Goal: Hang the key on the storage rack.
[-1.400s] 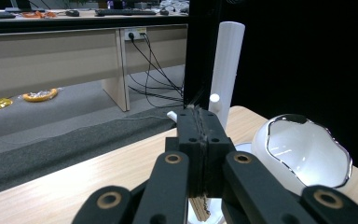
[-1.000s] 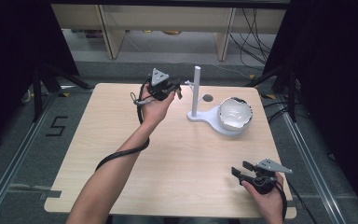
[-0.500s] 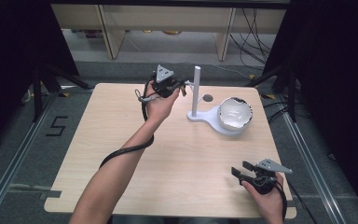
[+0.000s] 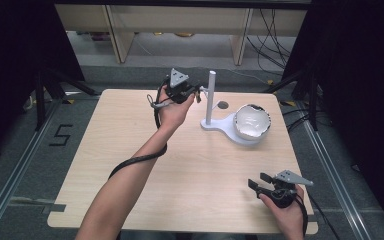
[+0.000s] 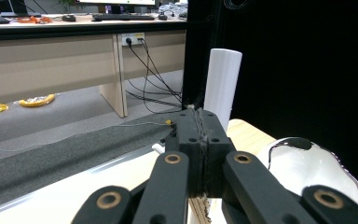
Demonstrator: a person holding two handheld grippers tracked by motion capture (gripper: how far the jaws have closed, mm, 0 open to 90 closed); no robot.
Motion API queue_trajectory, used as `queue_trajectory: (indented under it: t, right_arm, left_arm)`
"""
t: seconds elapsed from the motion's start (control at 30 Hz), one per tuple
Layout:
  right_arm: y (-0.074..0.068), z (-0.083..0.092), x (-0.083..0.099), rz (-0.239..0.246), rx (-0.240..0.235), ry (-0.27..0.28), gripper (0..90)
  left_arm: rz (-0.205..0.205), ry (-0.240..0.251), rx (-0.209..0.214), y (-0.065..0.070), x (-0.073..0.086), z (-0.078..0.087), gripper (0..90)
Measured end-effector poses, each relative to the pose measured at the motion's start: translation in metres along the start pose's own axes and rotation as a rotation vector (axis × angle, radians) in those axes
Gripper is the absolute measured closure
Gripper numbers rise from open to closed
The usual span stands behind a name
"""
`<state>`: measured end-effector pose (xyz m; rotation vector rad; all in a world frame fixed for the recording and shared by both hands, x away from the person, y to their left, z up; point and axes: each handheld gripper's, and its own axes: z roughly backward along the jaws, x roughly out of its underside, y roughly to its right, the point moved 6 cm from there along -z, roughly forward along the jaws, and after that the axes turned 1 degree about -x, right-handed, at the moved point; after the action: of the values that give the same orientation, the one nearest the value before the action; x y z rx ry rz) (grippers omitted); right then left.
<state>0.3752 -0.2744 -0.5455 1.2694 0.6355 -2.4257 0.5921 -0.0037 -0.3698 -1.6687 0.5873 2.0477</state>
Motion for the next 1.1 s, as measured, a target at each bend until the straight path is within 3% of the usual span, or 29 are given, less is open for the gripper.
queue_trajectory:
  t: [0.2,0.3,0.4,0.43,0.47,1.1]
  right_arm:
    - [-0.0016,0.0011,0.0002,-0.014,-0.008,-0.007,38.4]
    - [0.0026,0.0003,-0.0015,0.039,0.001,0.011,38.4]
    - [0.0026,0.0002,-0.0016,0.039,0.001,0.012,38.4]
    - [-0.0015,0.0007,-0.0001,-0.012,-0.008,-0.004,38.4]
    - [-0.0021,0.0009,0.0002,-0.02,-0.009,-0.009,38.4]
    - [-0.002,0.0003,0.0001,-0.017,-0.012,-0.011,38.5]
  left_arm:
    - [-0.007,-0.001,-0.002,0.0026,-0.001,-0.0004,88.6]
    - [-0.012,-0.003,-0.006,0.0027,-0.0012,-0.0007,88.6]
    - [-0.019,-0.006,-0.011,0.0033,-0.0018,-0.001,88.6]
    - [-0.023,-0.007,-0.011,0.0034,-0.002,-0.0011,88.6]
    - [-0.024,-0.005,-0.011,0.0038,-0.0023,-0.0014,88.6]
    - [-0.04,-0.026,-0.027,0.0064,-0.0051,-0.0066,88.3]
